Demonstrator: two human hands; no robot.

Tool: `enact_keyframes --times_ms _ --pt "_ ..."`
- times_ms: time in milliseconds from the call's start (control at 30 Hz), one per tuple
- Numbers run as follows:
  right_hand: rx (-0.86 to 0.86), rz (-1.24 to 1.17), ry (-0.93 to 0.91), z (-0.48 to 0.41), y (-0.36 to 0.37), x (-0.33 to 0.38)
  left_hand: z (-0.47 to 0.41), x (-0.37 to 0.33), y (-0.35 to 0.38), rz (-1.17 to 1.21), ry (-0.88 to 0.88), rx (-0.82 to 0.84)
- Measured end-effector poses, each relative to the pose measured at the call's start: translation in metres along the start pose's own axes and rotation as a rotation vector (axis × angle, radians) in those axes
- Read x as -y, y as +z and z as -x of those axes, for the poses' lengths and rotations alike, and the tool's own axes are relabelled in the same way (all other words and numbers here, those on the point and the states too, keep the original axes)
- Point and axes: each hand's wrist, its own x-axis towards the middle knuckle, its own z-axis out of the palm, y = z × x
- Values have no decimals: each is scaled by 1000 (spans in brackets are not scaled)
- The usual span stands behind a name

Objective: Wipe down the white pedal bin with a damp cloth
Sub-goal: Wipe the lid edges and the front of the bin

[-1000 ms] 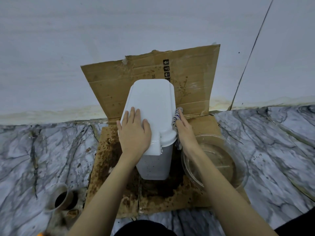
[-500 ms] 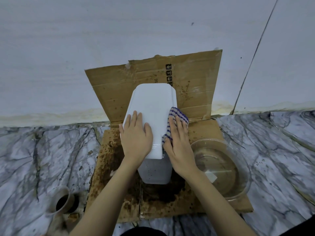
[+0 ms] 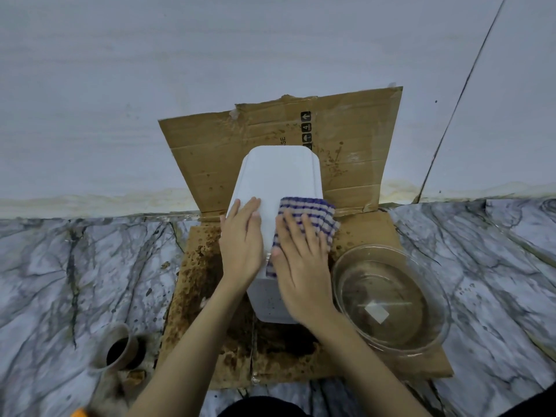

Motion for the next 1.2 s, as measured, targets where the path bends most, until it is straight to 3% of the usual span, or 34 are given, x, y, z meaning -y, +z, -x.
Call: enact_keyframes --times_ms 100,233,333,433,533,667,800,867,1200 --pt "-165 -193 -49 11 2 2 5 10 -17 152 9 66" --pt "-165 50 -70 5 7 -5 15 31 -25 -140 238 138" --pt "-91 202 44 -14 11 1 15 40 -20 -66 225 81" --pt "-95 181 133 -33 8 5 15 46 -16 -46 279 31" --pt "-51 43 265 -52 0 -5 20 46 -9 -127 398 13" --pt "-68 -355 446 -77 -15 -33 11 38 -1 -160 457 -53" --pt "-214 -766 517 -76 -7 -44 -12 29 2 -154 449 -94" --pt "-323 -844 491 -71 4 -44 -30 19 4 -144 414 -77" --pt "-529 -554 313 -97 52 -51 -109 -13 12 -213 423 30"
